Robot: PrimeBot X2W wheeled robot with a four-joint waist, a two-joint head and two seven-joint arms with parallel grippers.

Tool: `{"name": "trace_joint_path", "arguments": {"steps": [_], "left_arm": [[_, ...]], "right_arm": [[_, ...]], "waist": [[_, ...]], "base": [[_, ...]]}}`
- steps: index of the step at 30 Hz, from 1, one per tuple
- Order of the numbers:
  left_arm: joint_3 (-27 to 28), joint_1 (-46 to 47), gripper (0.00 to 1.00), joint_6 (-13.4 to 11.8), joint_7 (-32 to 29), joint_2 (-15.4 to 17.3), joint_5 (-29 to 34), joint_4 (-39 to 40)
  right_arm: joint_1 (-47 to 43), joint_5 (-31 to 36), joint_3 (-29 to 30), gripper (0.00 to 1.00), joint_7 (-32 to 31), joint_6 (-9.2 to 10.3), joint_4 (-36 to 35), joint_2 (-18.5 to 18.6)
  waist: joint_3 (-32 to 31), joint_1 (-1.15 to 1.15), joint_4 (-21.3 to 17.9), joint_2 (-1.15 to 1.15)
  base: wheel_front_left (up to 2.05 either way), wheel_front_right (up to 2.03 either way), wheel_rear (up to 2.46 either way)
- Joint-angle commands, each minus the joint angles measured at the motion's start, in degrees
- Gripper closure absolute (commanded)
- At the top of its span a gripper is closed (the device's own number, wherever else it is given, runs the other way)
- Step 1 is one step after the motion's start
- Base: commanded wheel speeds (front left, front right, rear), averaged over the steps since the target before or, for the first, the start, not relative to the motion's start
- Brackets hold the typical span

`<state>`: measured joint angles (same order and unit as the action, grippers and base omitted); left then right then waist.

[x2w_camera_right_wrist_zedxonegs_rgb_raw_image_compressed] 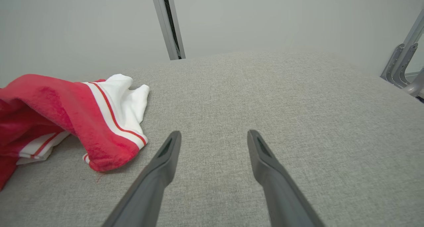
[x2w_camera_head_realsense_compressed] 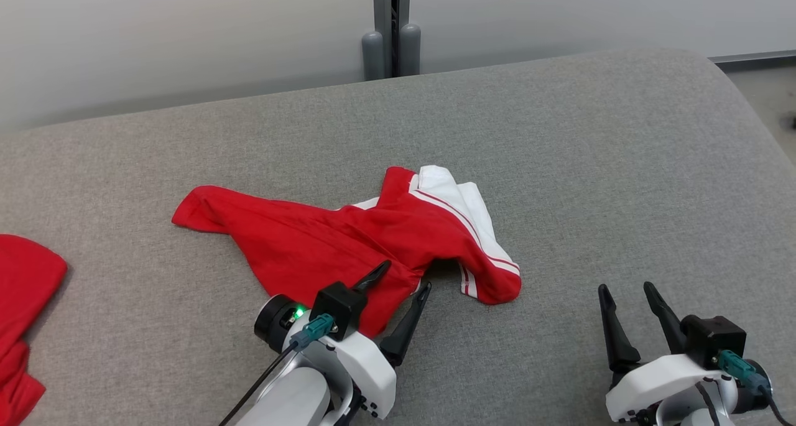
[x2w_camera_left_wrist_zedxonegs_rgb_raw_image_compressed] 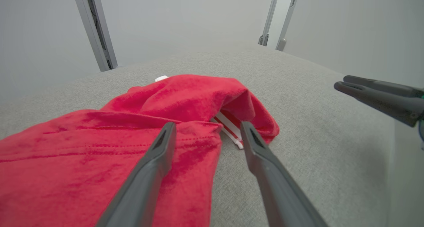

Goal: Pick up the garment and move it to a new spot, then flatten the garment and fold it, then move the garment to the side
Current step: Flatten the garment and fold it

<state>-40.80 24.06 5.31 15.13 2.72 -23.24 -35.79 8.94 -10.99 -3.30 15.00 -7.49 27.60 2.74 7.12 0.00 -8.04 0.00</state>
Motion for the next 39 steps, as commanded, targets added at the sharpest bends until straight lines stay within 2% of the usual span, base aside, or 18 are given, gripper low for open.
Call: {"name": "trace_joint_path", "arguments": {"steps": [1, 2, 3, 4, 7, 8, 11, 12, 20, 26, 31, 34, 36, 38, 39], "left_arm": [[-0.2, 0.7, 0.0, -0.5, 0.0, 0.3, -0.4, -0.5], [-0.4, 1.0, 0.0, -0.9, 0.0, 0.3, -0.6, -0.7], [-0.6, 1.3, 0.07, -1.1, 0.0, 0.3, -0.6, -1.0], [-0.8, 1.4, 0.21, -1.5, 0.0, 0.3, -0.8, -1.3], [-1.5, 1.5, 0.31, -2.0, 0.0, 0.3, -1.3, -2.5], [-1.6, 1.6, 0.44, -2.1, 0.0, 0.3, -1.5, -2.7], [-1.5, 2.0, 0.67, -2.6, 0.0, 0.3, -1.7, -2.9], [-1.1, 2.1, 1.0, -2.9, 0.0, 0.3, -1.7, -2.8], [3.3, -0.2, 1.0, -3.6, 0.0, 0.3, -0.6, 1.8], [8.5, -4.6, 1.0, -2.8, 0.0, 0.3, 0.2, 7.1], [11.9, -7.6, 0.98, -0.7, 0.0, 0.3, 2.5, 6.8], [13.1, -8.5, 0.93, 0.4, 0.0, 0.5, 3.5, 5.5], [14.2, -9.1, 0.96, 1.0, 0.0, 0.4, 3.6, 4.9], [15.2, -9.8, 0.93, 1.3, 0.0, 0.4, 3.9, 4.3], [15.9, -10.2, 0.86, 1.4, 0.0, 0.4, 3.9, 3.9]], "right_arm": [[0.6, -0.3, 0.0, 0.0, 0.3, -0.01, -0.2, 0.3], [0.5, -0.3, 0.1, 0.0, 0.3, -0.01, -0.3, 0.3], [0.5, -0.3, 0.1, 0.0, 0.3, -0.01, -0.3, 0.3], [0.5, -0.3, 0.1, 0.0, 0.3, -0.01, -0.3, 0.3], [0.4, -0.4, 0.2, 0.0, 0.3, -0.01, -0.4, 0.3], [0.4, -0.4, 0.2, 0.0, 0.3, -0.01, -0.5, 0.3], [0.4, -0.5, 0.3, 0.0, 0.3, -0.01, -0.6, 0.3], [0.5, -0.5, 0.4, 0.0, 0.3, -0.01, -0.5, 0.3], [-1.0, -0.5, 1.5, 0.0, 0.3, -0.01, 0.1, 0.3], [-2.7, -1.5, 1.8, 0.0, 0.3, -0.01, 0.5, 0.3], [-3.2, -2.8, 0.8, 0.0, 0.3, -0.01, 0.5, 0.3], [-3.5, -3.3, 0.2, 0.0, 0.3, -0.01, 0.6, 0.3], [-3.6, -3.5, 0.0, 0.0, 0.3, -0.01, 0.7, 0.4], [-3.6, -3.6, -0.1, 0.0, 0.3, -0.01, 0.9, 0.4], [-3.6, -3.6, -0.2, 0.0, 0.3, -0.01, 0.9, 0.4]], "waist": [[0.1, 0.0, -0.2, 0.0], [0.1, 0.0, -0.3, 0.0], [0.2, 0.0, -0.3, 0.0], [0.2, 0.0, -0.4, 0.0], [0.4, 0.0, -0.5, 0.0], [0.4, 0.0, -0.5, 0.0], [0.6, 0.0, -0.4, 0.0], [0.6, 0.0, -0.3, 0.0], [-1.4, 0.0, 2.0, 0.0], [-5.1, 0.0, 6.7, 0.0], [-6.8, 0.0, 10.6, 0.0], [-7.3, 0.0, 11.9, 0.0], [-7.4, 0.0, 12.3, 0.0], [-7.5, 0.0, 12.5, 0.0], [-7.5, 0.0, 12.5, 0.0]], "base": [[0.0, 0.0, 0.0], [0.0, 0.0, 0.0], [0.0, 0.0, 0.0], [0.0, 0.0, 0.0], [0.0, 0.0, 0.0], [0.0, 0.0, 0.0], [0.0, 0.0, 0.0], [0.0, 0.0, 0.0], [0.0, 0.0, 0.0], [0.0, 0.0, 0.0], [0.0, 0.0, 0.0], [0.0, 0.0, 0.0], [0.0, 0.0, 0.0], [0.0, 0.0, 0.0], [0.0, 0.0, 0.0]]}}
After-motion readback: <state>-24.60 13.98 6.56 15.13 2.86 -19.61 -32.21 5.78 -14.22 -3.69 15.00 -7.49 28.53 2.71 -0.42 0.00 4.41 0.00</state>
